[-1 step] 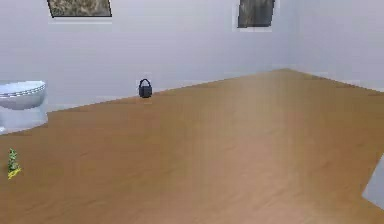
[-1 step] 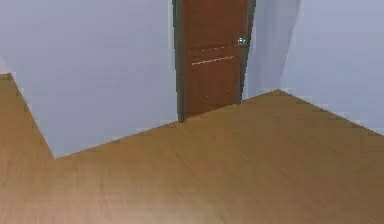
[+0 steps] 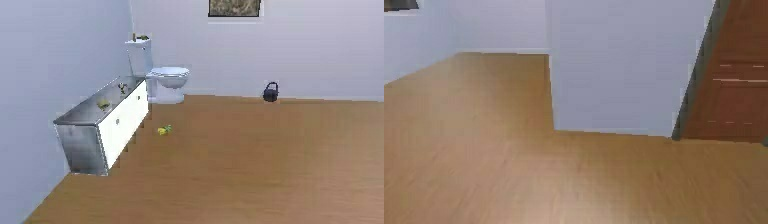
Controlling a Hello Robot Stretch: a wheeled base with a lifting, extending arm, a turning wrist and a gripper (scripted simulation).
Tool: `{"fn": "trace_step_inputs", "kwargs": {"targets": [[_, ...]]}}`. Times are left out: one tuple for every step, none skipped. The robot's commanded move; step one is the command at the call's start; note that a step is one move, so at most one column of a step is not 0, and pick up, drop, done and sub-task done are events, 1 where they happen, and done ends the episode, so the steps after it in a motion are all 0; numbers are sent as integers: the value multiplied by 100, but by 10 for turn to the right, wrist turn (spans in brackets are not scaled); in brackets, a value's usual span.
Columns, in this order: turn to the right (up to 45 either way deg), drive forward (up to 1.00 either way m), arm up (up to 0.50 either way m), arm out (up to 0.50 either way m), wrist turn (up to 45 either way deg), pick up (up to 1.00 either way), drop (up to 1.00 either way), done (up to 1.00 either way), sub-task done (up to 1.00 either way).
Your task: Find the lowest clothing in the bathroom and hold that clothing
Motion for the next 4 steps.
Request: {"fn": "trace_step_inputs", "kwargs": {"targets": [[0,100,0,0,0,0,0,0,0],[0,100,0,0,0,0,0,0,0],[-30,0,0,0,0,0,0,0,0],[0,75,0,0,0,0,0,0,0]]}}
